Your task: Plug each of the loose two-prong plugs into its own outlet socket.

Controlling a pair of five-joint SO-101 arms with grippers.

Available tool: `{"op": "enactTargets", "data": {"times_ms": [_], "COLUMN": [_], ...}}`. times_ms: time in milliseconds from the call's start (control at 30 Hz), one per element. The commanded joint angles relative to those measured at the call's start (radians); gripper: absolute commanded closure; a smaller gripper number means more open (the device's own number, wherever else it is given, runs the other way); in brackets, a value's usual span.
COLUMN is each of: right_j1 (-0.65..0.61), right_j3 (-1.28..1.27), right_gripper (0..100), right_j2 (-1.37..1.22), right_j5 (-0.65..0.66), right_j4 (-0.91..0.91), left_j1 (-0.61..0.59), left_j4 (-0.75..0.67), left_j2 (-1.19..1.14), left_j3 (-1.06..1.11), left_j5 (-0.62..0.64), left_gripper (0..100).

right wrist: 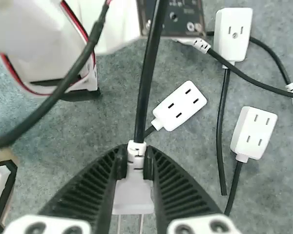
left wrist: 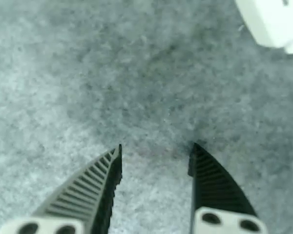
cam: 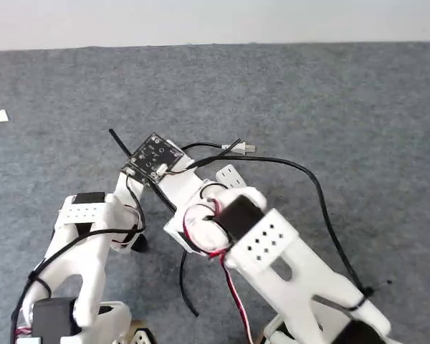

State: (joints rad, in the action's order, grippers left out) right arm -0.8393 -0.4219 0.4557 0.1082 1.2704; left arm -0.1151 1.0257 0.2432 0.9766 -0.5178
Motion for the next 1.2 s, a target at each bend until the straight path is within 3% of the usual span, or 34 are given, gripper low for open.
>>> {"op": "enactTargets", "data": {"times_ms": [0,233,700,967,1167], "right_j1": [-0.007,-0.001,0.042,0.076,0.073], "right_j3": [0.032,0.032,0.034,0.034,0.032], "right_gripper": [99.1,99.1,99.1,99.1,99.1], "right_j2": [-0.019,-0.076,-0.117,-0.119,-0.119], "right_j5": [-0.037,-0.046,-0.074,-0.077,-0.080], "right_j4": [-0.035,-0.087,-0.154,-0.156,-0.154], "left_j1": [0.023,0.028,0.054,0.103,0.118], "left_j4": [0.025,0.052,0.071,-0.040,-0.048], "left_j2": [0.002,0.002,0.006,0.313,0.443], "left_j3": [-0.025,-0.018,-0.013,0.197,0.272], "left_j5": [-0.034,-0.120,-0.170,-0.114,-0.049], "left_gripper": [79,79,79,81,72]}}
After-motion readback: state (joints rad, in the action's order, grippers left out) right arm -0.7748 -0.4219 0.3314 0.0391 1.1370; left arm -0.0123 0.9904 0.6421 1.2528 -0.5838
